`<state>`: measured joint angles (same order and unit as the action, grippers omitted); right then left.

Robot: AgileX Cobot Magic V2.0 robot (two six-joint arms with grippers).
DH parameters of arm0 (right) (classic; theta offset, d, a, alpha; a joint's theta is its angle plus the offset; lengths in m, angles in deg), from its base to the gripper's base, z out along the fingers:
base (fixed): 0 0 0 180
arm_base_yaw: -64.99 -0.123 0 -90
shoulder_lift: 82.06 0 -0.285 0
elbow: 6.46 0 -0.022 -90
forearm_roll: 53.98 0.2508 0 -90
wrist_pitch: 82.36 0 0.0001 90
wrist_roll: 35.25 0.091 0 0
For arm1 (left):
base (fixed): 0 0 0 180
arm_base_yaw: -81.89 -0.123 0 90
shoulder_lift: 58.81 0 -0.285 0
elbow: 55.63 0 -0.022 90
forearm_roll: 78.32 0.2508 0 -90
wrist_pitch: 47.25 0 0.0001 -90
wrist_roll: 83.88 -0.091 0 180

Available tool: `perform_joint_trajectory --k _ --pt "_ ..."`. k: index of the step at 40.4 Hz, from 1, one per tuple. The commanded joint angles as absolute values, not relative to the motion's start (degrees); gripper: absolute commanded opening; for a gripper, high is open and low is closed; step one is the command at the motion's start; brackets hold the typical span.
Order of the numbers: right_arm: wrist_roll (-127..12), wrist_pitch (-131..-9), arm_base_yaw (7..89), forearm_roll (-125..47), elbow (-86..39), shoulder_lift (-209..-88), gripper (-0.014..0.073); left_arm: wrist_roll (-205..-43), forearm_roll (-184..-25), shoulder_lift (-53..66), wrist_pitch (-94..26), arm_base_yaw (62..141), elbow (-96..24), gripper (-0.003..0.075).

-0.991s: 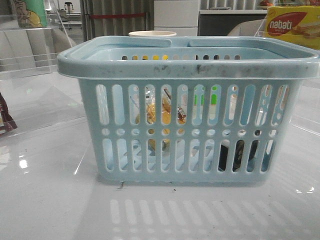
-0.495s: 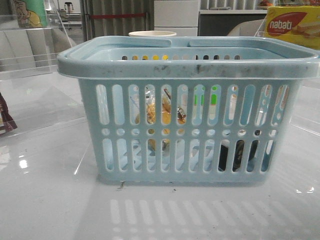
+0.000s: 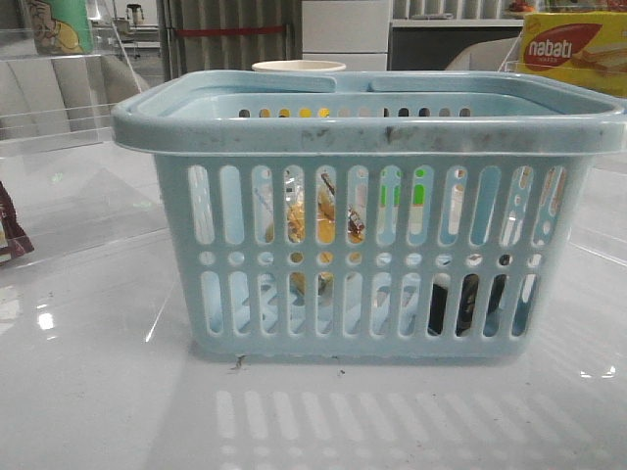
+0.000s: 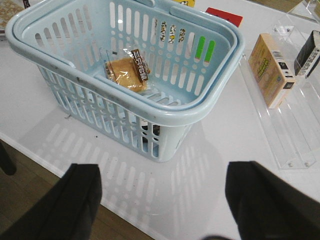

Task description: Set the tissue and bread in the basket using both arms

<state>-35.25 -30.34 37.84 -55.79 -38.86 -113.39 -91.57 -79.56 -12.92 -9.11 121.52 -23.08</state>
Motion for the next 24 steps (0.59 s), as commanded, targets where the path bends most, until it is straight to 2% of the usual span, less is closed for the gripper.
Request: perform_joint_trajectory --k 1,19,24 --pt "-35.6 -34.5 37.9 -56.4 -37.5 -113.8 0.0612 -91.6 -79.9 -13.0 -13.9 121.7 -24.8 0.0455" --pt "-35.6 -34.5 37.9 -56.4 -37.5 -113.8 0.0612 -91.6 -79.9 -13.0 -13.9 121.7 -24.8 0.0455" --pt "-35.6 -34.5 37.9 -56.4 -37.5 -113.8 0.0612 -91.6 -74.3 -13.0 -14.3 122.0 -24.8 0.0455"
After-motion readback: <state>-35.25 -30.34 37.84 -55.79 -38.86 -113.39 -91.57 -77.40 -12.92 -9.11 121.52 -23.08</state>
